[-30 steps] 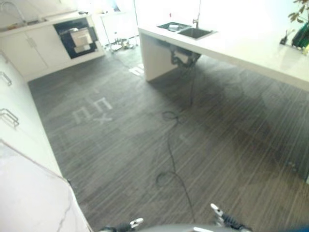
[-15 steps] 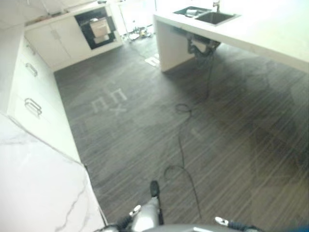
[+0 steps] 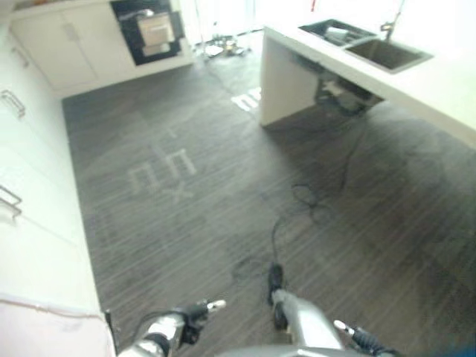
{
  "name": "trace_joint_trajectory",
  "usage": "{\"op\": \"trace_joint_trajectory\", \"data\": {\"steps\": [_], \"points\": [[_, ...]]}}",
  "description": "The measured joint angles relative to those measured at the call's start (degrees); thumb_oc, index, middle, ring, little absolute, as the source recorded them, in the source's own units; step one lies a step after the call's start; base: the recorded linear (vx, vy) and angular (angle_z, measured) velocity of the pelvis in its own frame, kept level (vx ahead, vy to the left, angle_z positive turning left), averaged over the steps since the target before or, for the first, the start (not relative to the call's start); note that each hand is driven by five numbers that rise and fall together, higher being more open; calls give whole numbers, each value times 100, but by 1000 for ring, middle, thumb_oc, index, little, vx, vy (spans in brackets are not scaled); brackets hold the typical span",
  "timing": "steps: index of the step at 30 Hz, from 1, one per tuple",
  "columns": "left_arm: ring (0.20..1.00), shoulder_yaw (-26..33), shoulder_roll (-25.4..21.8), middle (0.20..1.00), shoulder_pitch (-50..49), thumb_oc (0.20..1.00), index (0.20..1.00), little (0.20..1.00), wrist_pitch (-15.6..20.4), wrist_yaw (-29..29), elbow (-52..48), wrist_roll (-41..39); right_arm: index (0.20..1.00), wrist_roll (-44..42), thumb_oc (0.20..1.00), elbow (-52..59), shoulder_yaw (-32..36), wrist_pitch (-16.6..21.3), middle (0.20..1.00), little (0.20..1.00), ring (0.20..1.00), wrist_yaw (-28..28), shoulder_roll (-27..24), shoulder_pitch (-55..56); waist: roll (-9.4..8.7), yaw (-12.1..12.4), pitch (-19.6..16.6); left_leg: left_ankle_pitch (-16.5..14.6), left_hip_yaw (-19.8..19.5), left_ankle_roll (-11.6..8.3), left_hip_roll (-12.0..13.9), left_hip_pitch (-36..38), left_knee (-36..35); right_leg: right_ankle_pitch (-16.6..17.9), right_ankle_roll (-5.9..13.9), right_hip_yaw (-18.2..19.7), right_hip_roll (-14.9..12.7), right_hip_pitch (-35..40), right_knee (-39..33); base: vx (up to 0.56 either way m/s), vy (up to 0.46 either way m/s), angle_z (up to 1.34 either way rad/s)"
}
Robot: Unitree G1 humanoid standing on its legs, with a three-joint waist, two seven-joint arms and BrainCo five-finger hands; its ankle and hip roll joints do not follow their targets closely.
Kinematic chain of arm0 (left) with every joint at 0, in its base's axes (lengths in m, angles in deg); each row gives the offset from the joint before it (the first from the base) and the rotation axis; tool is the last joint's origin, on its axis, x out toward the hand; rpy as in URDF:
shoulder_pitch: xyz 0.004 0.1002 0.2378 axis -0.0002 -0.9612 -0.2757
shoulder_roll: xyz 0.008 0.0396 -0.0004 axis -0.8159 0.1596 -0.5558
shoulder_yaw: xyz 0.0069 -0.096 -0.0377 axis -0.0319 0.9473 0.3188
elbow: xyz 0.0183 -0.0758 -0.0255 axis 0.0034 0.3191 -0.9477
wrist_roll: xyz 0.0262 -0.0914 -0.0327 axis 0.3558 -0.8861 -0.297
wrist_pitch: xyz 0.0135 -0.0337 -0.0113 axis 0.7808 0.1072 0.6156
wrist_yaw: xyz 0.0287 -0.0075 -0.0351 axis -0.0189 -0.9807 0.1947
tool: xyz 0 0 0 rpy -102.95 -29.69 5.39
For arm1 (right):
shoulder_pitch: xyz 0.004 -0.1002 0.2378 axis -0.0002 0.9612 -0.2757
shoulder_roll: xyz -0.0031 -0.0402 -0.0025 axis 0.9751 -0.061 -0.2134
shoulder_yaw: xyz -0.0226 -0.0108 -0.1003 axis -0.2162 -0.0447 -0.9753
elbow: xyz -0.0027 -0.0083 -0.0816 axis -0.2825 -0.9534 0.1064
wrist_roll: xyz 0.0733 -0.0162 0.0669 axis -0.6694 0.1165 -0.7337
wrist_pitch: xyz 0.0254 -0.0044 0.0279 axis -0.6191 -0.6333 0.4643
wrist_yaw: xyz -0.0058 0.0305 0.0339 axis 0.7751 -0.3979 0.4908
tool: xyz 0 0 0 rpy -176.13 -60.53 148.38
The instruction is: Place the dishes in the dishwasher.
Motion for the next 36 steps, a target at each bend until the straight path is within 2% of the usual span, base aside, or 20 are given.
{"op": "trace_joint_trajectory", "data": {"steps": [1, 3, 4, 6, 8, 10, 12, 14, 15, 17, 18, 19, 21, 24, 26, 28, 30, 31, 33, 36], "points": [[1000, 69, 39, 1000, -205, 1000, 1000, 1000, -9, 9, 28, 48, 1000, 3, 1000, -86, 5, -21, 1000, 1000, 1000, 34, -60, 70, 49, 21, -111, -21, -124, -38, 13, 103, 602, 483, -463, 171, 124, 312, 32, 485, -262, -13], [1000, 389, 109, 1000, -219, 1000, 1000, 1000, -30, -39, 168, 174, 1000, 12, 1000, -25, -21, -77, 1000, 1000, 1000, 154, -186, -170, 453, 57, -262, 230, -118, -264, 413, -668, 2457, 292, -762, 532, 621, 862, -261, 414, -315, -61], [1000, 496, 35, 1000, -137, 1000, 1000, 1000, -20, -46, 159, 200, 1000, 43, 1000, 85, -18, -76, 1000, 1000, 1000, 148, -138, -184, 346, 27, -254, 206, -126, -337, 457, -1087, 2982, 237, -837, 622, 658, 1139, -498, 526, -387, -58], [1000, 508, -79, 1000, -34, 1000, 1000, 1000, 154, -101, 79, 189, 1000, 185, 1000, 108, -109, -106, 1000, 1000, 1000, 127, -119, -310, 129, 70, -179, 939, -239, -554, 684, -2528, 5497, -56, -905, 940, 839, 1697, -711, 437, -285, -58], [1000, 549, -249, 1000, -12, 1000, 1000, 1000, 185, -152, 69, 179, 1000, 309, 1000, 71, -228, -110, 1000, 1000, 1000, 91, -74, -393, -220, 163, -130, 1088, -218, -319, 698, -4037, 7034, -130, -987, 1344, 800, 2195, -994, 357, -92, -95], [1000, 714, -423, 1000, 29, 1000, 1000, 1000, 200, -235, -51, 32, 1000, 337, 1000, 9, -224, -102, 1000, 1000, 1000, 81, -66, -430, -390, 326, -32, 769, 29, 165, 953, -5177, 5408, -326, -618, 1543, 735, 2649, -1452, 420, 122, -85], [1000, 655, -331, 1000, -64, 1000, 1000, 1000, 176, -282, -126, 21, 1000, 338, 1000, -71, -250, -108, 1000, 1000, 1000, 10, -197, -432, -156, 355, 99, 937, -6, 65, 1062, -5079, 2067, -488, -316, 1382, 744, 3426, -1691, 571, 241, -94], [1000, 677, -241, 1000, -254, 1000, 1000, 1000, 157, -338, -22, 24, 1000, 332, 1000, -115, -433, -116, 1000, 1000, 1000, -9, -280, -432, -63, 391, 100, 1082, -589, 59, 731, -4577, -198, -626, 285, 1214, 544, 4087, -1992, 544, 215, -120], [1000, 699, -176, 1000, -269, 1000, 1000, 1000, 130, -382, 73, 28, 1000, 331, 1000, -203, -473, -119, 1000, 1000, 1000, -10, -295, -438, -10, 383, 121, 1185, -985, 77, 532, -4507, -481, -610, 457, 1321, 464, 4252, -1962, 507, 254, -127], [1000, 906, 12, 1000, -494, 1000, 1000, 1000, 170, -463, 271, 54, 1000, 342, 1000, -339, -338, -91, 1000, 1000, 1000, 2, -245, -222, 135, 539, 31, 1469, -1009, 372, 433, -4083, -424, -632, 436, 1893, 344, 4843, -1845, 486, 350, -123], [1000, 944, -32, 1000, -480, 1000, 1000, 1000, 166, -501, 338, 48, 1000, 344, 1000, -306, -301, -86, 1000, 1000, 1000, -4, -131, -142, -88, 508, 24, 1636, -714, 544, 301, -3973, -215, -637, 447, 1884, 174, 4893, -1536, 397, 341, -58], [1000, 829, -195, 1000, -336, 1000, 1000, 1000, 104, -462, 411, 58, 1000, 353, 1000, -320, -202, -80, 1000, 1000, 1000, 38, -3, 63, -254, 375, 42, 2084, -350, 1254, 246, -3525, -250, -509, 610, 1615, 37, 4616, -235, 406, 348, 7], [1000, 652, -276, 1000, 3, 1000, 1000, 1000, 88, -439, 461, 103, 1000, 356, 1000, -282, -191, -51, 1000, 1000, 1000, 94, 3, 272, -161, 268, 42, 1868, -406, 1078, 208, -2872, -546, -1232, 722, 1405, -240, 4006, 468, 397, 367, 2], [1000, 662, -403, 1000, 540, 1000, 1000, 1000, 102, -410, 463, 85, 1000, 361, 1000, -174, -186, 150, 1000, 1000, 1000, 77, 107, 292, -44, 131, 41, 1478, -266, 1151, 187, -2453, -545, -1316, 794, 1437, -718, 2310, 1478, 234, 287, -11], [1000, 658, -432, 1000, 641, 1000, 1000, 1000, 121, -371, 459, 80, 1000, 367, 1000, -184, -204, 179, 1000, 1000, 1000, 83, 147, 321, -146, 179, -22, 1136, -267, 931, 99, -2089, -479, -488, 834, 1639, -789, 1580, 1719, 197, 267, 9], [1000, 382, -367, 1000, 454, 1000, 1000, 1000, 114, -357, 318, 21, 1000, 386, 1000, -178, -123, 207, 1000, 1000, 1000, 80, 90, 201, 20, 256, -18, 931, -234, 850, 270, -1842, -402, 128, 890, 1207, -906, 1188, 2731, 181, 81, -24], [1000, 456, -401, 1000, 258, 1000, 1000, 1000, -12, -376, 225, -40, 1000, 505, 1000, 47, -129, 205, 1000, 1000, 1000, 53, 92, 74, 14, 260, 25, 680, -275, 824, 370, -1705, -420, -520, 470, 804, -741, 772, 2372, 211, -103, -36], [1000, 478, -376, 1000, 265, 1000, 1000, 1000, -22, -394, 218, -39, 1000, 507, 1000, 61, -130, 187, 1000, 1000, 1000, 45, 84, -30, 15, 249, 90, 567, -264, 681, 471, -1612, -451, -608, 507, 751, -360, 717, 1420, 140, -155, -10], [1000, 566, -389, 1000, 173, 1000, 1000, 1000, 20, -420, 222, -40, 1000, 506, 1000, 29, -256, 144, 1000, 1000, 1000, 42, 116, -135, -138, 349, 135, 418, -87, 470, 547, -1503, -422, -314, 457, 225, -9, 547, -24, 103, -175, -17], [1000, 666, -275, 1000, -99, 1000, 1000, 1000, 56, -548, 224, -25, 1000, 446, 1000, 39, -227, 51, 1000, 1000, 1000, 99, 102, -118, -192, 451, 148, -64, -150, 249, 628, -1215, -163, -130, 308, 199, -76, 630, 319, 149, -148, 3]]}}
